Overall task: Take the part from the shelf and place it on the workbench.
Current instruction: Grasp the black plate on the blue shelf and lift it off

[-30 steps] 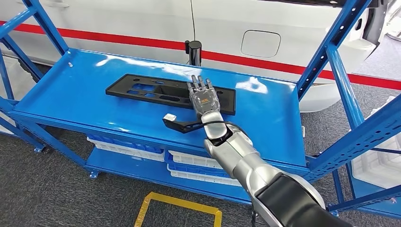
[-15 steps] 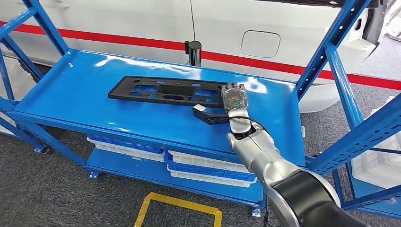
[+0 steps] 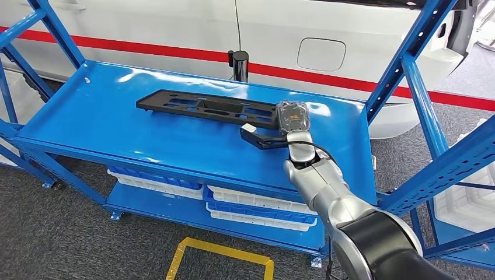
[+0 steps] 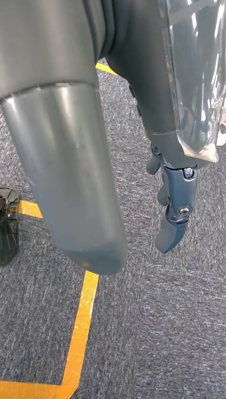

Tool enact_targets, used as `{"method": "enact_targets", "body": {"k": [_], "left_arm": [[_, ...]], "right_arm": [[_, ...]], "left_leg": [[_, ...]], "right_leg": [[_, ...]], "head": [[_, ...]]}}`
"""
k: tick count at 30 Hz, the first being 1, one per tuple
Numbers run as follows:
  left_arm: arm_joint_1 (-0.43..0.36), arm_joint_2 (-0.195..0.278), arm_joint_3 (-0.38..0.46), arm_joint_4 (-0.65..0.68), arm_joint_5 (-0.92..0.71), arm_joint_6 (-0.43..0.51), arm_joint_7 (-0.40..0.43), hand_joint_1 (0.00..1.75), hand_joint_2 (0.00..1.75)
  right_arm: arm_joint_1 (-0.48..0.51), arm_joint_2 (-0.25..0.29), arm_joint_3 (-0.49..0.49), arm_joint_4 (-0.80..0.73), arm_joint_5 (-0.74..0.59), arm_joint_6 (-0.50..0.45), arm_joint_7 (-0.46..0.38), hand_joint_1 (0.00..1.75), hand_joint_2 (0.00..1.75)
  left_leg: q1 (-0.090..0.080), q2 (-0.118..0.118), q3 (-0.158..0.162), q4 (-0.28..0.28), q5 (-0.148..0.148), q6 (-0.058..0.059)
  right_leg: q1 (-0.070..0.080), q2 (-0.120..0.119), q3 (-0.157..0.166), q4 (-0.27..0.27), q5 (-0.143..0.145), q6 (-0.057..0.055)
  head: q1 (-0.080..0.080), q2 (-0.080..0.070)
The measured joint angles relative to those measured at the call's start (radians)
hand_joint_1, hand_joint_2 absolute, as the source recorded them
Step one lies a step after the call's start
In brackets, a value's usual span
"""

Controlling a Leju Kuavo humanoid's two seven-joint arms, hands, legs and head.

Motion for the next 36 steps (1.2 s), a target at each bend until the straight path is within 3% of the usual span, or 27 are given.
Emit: {"method": "enact_targets", "body": {"k": [8,25,30,34,36], "left_arm": [[0.0,0.0,0.001,0.0,-0.02,0.021,-0.022,0.0,0.0],[0.0,0.0,0.002,0.0,-0.021,0.023,-0.036,0.0,0.0],[0.0,0.0,0.016,0.0,-0.016,0.038,-0.09,0.0,0.0],[0.002,-0.001,0.027,0.0,-0.026,0.075,-0.103,0.0,0.0],[0.002,-0.001,0.029,0.0,-0.032,0.08,-0.103,0.0,0.87]], "right_arm": [[0.042,0.011,-0.026,-0.097,-0.003,-0.035,-0.079,1.75,1.75],[0.07,0.014,-0.037,-0.169,-0.007,-0.033,-0.103,1.75,1.75],[0.117,0.003,-0.043,-0.371,-0.072,0.045,-0.185,1.75,1.75],[0.127,-0.047,-0.041,-0.602,-0.112,0.107,-0.201,1.75,1.75],[0.119,-0.078,-0.04,-0.69,-0.125,0.117,-0.211,1.75,1.75]], "left_leg": [[0.0,0.0,0.0,0.0,0.0,0.0],[0.0,0.0,0.0,-0.001,0.0,0.0],[0.0,0.0,-0.001,-0.001,0.0,0.0],[0.0,-0.002,-0.002,-0.001,0.0,0.0],[0.0,-0.002,-0.002,-0.001,0.0,0.0]], "right_leg": [[0.0,0.0,0.0,0.0,0.0,0.0],[0.0,0.0,-0.001,0.0,0.0,0.0],[0.0,0.0,-0.002,0.0,0.0,0.0],[0.0,-0.002,-0.002,0.0,0.0,0.0],[0.0,-0.001,-0.002,0.0,0.0,0.0]], "head": [[0.0,0.0],[0.0,0.0],[0.0,0.0],[0.0,0.0],[0.0,0.0]]}}
